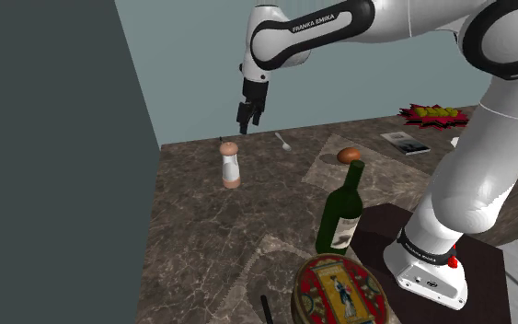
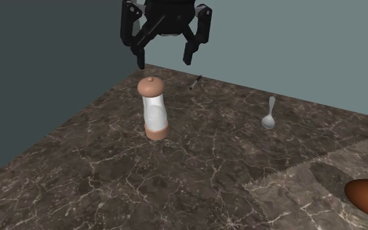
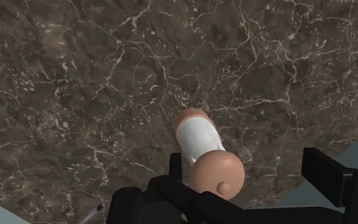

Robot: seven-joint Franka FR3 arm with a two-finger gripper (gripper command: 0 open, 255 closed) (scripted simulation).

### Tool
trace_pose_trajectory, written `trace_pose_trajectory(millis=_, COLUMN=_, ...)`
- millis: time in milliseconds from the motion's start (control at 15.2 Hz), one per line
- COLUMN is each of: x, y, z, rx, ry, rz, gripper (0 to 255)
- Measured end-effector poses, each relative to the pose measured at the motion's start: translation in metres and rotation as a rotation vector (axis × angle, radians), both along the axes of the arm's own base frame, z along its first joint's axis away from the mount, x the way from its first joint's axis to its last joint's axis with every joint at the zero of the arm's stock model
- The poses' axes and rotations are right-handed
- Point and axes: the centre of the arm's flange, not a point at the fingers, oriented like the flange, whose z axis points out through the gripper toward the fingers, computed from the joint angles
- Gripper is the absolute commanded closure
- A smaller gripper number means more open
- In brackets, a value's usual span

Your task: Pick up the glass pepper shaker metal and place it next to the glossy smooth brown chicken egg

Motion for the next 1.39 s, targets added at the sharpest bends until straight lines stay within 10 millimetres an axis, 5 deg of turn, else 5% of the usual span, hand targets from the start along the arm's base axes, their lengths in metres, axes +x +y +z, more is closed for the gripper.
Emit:
trace_pose_trajectory(millis=594, x=0.094, y=0.018, z=-0.058, rx=0.051, ry=0.031, rz=0.007, gripper=0)
trace_pose_trajectory(millis=1056, x=0.099, y=0.026, z=-0.092, rx=0.053, ry=0.032, rz=0.008, gripper=0)
trace_pose_trajectory(millis=1386, x=0.099, y=0.026, z=-0.095, rx=0.053, ry=0.032, rz=0.007, gripper=0)
